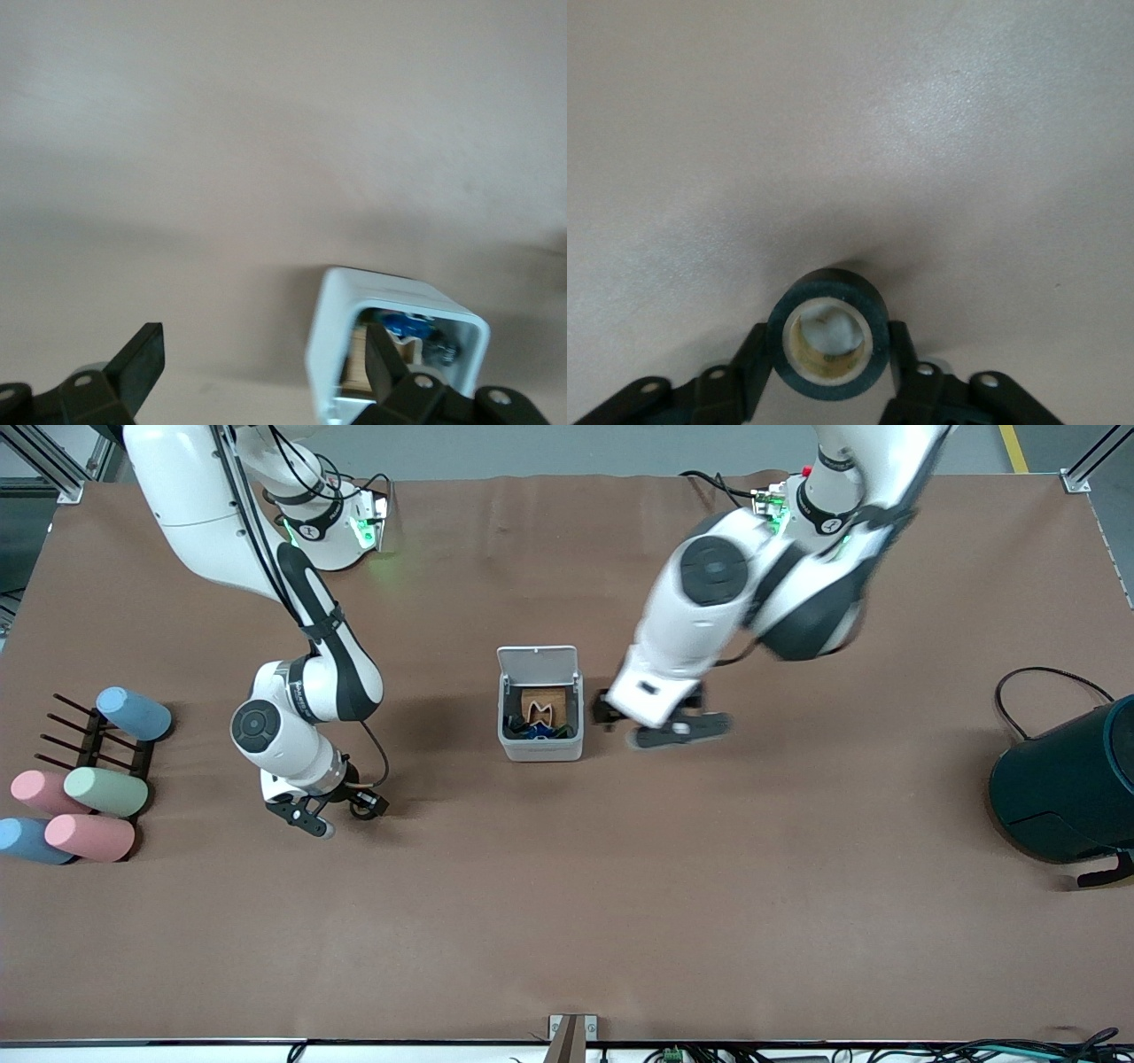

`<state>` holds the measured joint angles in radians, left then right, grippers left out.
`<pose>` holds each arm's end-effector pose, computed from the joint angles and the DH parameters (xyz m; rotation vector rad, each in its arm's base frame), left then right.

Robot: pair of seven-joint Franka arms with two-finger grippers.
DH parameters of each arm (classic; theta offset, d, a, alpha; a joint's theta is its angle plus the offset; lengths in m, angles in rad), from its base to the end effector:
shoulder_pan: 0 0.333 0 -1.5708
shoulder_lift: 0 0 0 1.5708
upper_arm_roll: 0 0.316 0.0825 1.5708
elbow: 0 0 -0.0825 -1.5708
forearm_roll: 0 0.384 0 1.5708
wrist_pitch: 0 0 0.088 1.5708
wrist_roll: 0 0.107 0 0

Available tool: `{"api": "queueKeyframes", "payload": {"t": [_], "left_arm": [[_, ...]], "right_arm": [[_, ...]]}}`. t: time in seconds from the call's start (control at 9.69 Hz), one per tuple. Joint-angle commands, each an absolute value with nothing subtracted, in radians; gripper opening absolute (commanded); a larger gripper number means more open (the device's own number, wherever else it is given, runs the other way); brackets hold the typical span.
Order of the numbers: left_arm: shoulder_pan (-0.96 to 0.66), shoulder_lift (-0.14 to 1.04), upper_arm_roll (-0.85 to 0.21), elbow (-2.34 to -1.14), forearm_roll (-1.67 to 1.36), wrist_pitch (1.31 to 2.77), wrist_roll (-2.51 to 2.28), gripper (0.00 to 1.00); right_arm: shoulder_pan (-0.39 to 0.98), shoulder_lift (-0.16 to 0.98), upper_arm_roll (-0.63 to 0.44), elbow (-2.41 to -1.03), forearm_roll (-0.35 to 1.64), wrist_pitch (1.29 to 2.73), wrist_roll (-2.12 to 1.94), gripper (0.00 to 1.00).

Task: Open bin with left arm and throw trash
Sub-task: 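Carry the tape roll over the bin while the left gripper returns to rest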

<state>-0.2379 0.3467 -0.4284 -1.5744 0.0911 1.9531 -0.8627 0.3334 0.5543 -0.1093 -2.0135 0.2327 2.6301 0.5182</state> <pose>0.5441 -0.3777 0.4612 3.0434 0.2932 0.0119 0.5945 0.1309 0.1811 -2.9705 0.7192 -0.0640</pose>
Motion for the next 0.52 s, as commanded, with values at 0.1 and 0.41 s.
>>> {"api": "queueKeyframes", "payload": {"t": [0.1, 0.41], "left_arm": [[-0.093, 0.195, -0.436, -1.594, 0.092, 1.823, -0.630, 1.00], [0.017, 0.106, -0.436, -1.592, 0.087, 1.740, -0.473, 1.00]], "right_arm": [[0.311, 0.565, -0.101, -1.993, 0.226, 2.593, 0.514, 0.12], [0.293, 0.414, -0.103, -1.950, 0.227, 2.298, 0.538, 0.11]]}}
